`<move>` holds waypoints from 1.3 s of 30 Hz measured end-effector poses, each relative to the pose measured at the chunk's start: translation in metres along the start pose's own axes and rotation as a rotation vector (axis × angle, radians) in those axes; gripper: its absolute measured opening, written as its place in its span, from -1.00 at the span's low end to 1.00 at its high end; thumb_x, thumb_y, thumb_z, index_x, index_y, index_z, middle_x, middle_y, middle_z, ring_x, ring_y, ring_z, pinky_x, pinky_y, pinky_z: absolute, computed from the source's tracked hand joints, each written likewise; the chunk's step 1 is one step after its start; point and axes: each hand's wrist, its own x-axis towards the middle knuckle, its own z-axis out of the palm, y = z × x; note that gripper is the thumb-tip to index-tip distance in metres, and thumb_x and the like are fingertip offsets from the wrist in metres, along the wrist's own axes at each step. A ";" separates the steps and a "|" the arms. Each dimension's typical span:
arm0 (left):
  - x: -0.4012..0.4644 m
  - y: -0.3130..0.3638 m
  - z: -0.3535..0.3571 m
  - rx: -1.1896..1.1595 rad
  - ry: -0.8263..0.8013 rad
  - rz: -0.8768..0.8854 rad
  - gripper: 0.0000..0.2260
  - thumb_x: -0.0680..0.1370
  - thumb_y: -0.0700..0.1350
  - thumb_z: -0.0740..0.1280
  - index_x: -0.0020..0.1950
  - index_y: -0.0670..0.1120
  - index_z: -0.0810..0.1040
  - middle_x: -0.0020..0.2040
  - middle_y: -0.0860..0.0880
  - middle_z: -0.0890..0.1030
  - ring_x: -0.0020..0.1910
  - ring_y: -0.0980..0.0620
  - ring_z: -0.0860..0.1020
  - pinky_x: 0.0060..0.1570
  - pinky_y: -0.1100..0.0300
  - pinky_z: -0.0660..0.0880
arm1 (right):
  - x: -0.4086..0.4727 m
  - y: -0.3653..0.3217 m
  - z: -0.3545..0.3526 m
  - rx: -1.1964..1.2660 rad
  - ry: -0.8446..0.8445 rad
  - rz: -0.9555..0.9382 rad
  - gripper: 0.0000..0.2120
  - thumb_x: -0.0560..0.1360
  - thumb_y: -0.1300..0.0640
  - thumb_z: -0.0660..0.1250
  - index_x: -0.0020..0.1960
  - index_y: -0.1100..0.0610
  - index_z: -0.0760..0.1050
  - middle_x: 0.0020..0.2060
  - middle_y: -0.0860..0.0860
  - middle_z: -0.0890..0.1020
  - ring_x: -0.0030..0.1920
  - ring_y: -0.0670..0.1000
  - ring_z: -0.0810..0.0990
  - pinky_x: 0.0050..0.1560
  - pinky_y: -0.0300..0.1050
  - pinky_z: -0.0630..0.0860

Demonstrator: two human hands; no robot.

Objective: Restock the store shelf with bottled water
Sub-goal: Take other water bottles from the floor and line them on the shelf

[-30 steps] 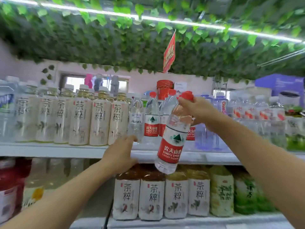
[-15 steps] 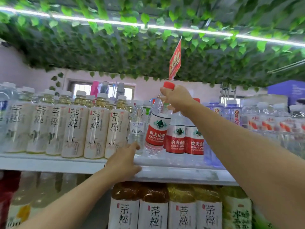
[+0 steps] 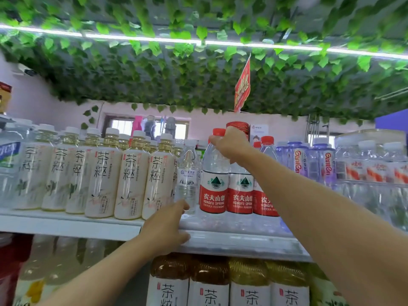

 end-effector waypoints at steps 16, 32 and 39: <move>0.006 -0.003 0.002 -0.051 -0.023 -0.013 -0.46 0.43 0.02 0.43 0.34 0.11 0.28 0.29 0.13 0.45 0.23 0.12 0.43 0.21 0.14 0.44 | 0.013 0.010 0.015 -0.750 0.153 -0.281 -0.55 0.60 -0.11 0.11 0.29 0.22 0.36 0.16 0.16 0.54 0.21 0.15 0.42 0.18 0.01 0.35; 0.050 0.036 0.025 -0.456 -0.029 -0.153 -0.41 0.42 0.07 0.46 0.32 0.02 0.23 0.08 0.08 0.53 -0.01 0.09 0.53 -0.01 0.19 0.44 | 0.027 0.030 0.003 -0.578 0.031 -0.291 -0.64 0.60 -0.09 0.08 0.27 0.10 0.37 0.10 0.09 0.53 0.22 0.12 0.39 0.36 0.20 0.02; 0.050 0.039 0.023 -0.500 -0.044 -0.155 -0.44 0.45 -0.02 0.45 0.33 -0.01 0.23 0.12 0.04 0.53 -0.04 0.11 0.49 -0.04 0.23 0.39 | 0.028 0.034 0.004 -0.579 0.053 -0.327 -0.62 0.60 -0.12 0.10 0.28 0.10 0.37 0.08 0.06 0.54 0.16 0.09 0.44 0.25 0.10 0.18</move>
